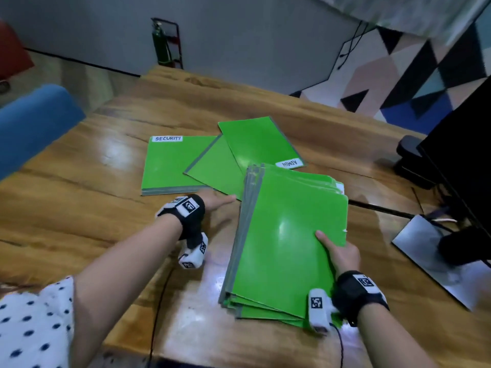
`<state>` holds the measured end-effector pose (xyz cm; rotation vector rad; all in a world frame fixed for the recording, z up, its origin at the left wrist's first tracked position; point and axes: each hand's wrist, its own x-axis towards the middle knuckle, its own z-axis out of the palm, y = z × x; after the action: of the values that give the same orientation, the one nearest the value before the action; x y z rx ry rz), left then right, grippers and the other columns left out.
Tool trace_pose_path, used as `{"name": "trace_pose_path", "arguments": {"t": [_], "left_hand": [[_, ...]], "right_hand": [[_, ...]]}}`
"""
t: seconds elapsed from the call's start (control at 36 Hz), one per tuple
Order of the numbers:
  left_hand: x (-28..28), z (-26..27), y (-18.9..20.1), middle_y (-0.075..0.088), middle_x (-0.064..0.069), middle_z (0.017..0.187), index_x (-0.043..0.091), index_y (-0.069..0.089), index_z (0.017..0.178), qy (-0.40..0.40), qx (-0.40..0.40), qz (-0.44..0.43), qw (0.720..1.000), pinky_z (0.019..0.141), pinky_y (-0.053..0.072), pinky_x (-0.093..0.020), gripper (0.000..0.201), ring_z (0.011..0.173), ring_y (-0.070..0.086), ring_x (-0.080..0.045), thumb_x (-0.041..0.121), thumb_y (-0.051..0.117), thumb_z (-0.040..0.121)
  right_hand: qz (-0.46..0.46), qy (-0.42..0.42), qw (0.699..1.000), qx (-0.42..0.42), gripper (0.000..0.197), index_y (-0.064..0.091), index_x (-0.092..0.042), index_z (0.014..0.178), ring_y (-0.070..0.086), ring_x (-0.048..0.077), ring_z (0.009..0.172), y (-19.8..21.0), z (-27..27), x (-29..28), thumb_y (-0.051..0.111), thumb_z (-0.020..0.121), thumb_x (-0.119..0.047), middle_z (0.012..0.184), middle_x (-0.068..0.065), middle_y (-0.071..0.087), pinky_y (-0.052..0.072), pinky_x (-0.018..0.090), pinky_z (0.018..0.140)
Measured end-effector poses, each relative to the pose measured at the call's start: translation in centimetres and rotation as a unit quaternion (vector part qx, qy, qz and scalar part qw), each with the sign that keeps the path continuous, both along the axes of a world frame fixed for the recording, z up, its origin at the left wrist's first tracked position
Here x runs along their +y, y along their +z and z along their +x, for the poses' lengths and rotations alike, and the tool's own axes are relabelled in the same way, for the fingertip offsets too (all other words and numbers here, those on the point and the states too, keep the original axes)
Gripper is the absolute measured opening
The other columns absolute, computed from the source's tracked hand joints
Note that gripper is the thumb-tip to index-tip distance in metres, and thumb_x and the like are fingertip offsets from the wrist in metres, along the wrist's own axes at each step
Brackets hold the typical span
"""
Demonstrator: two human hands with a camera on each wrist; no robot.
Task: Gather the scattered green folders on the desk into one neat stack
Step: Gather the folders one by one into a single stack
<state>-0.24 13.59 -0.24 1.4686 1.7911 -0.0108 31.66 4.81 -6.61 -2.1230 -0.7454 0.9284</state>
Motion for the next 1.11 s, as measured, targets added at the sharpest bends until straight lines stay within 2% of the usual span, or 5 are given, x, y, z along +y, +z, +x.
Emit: {"name": "trace_pose_path", "arguments": {"t": [0.22, 0.67, 0.83, 0.97, 1.11], "left_hand": [[4.0, -2.3, -3.9, -0.010, 0.004, 0.159, 0.033, 0.002, 0.151, -0.179, 0.245, 0.033, 0.952, 0.113, 0.012, -0.062, 0.078, 0.143, -0.009, -0.041, 0.065, 0.037, 0.088], [-6.7, -2.0, -4.8, -0.010, 0.004, 0.158, 0.026, -0.004, 0.151, -0.239, 0.203, -0.014, 0.949, 0.117, 0.008, -0.051, 0.083, 0.142, 0.000, -0.045, 0.071, 0.021, 0.087], [-10.5, -1.5, -2.7, 0.042, -0.002, 0.145, 0.023, 0.038, 0.139, -0.317, 0.184, 0.012, 0.930, 0.091, 0.049, -0.034, 0.059, 0.109, 0.058, -0.024, 0.057, 0.038, 0.092], [-7.3, -2.3, -2.3, 0.060, -0.010, 0.120, 0.012, 0.049, 0.124, -0.012, 0.103, 0.110, 0.989, 0.088, 0.050, -0.035, 0.048, 0.106, 0.057, -0.026, 0.036, 0.063, 0.084], [-5.3, -3.2, -3.6, 0.036, -0.020, 0.141, 0.001, 0.026, 0.140, 0.309, 0.045, 0.051, 0.949, 0.098, 0.042, -0.043, 0.088, 0.126, 0.041, -0.037, 0.027, 0.079, 0.074]], "right_hand": [[-0.101, -0.022, 0.993, 0.057, 0.120, 0.046, 0.004, 0.132, 0.053, 0.036, 0.118, -1.5, 2.1, 0.9, 0.087, 0.038, -0.058, 0.132, 0.022, 0.054, 0.041, 0.049, 0.103], [-0.071, -0.060, 0.995, 0.037, 0.090, 0.048, 0.007, 0.126, 0.056, 0.031, 0.106, -0.5, 2.8, -0.5, 0.086, 0.060, -0.041, 0.125, 0.016, 0.057, 0.043, 0.044, 0.101], [-0.074, -0.076, 0.993, 0.045, 0.090, 0.047, 0.007, 0.126, 0.054, 0.030, 0.099, -0.4, 3.0, -2.2, 0.084, 0.062, -0.044, 0.117, 0.015, 0.056, 0.043, 0.041, 0.097], [-0.103, -0.064, 0.991, 0.048, 0.104, 0.039, 0.005, 0.137, 0.051, 0.036, 0.119, 0.1, 2.7, -2.6, 0.084, 0.060, -0.049, 0.137, 0.019, 0.049, 0.039, 0.050, 0.104], [-0.135, -0.033, 0.990, 0.039, 0.103, 0.033, 0.004, 0.141, 0.046, 0.037, 0.126, -0.1, 3.2, -2.5, 0.080, 0.066, -0.050, 0.144, 0.019, 0.042, 0.035, 0.049, 0.108]]}}
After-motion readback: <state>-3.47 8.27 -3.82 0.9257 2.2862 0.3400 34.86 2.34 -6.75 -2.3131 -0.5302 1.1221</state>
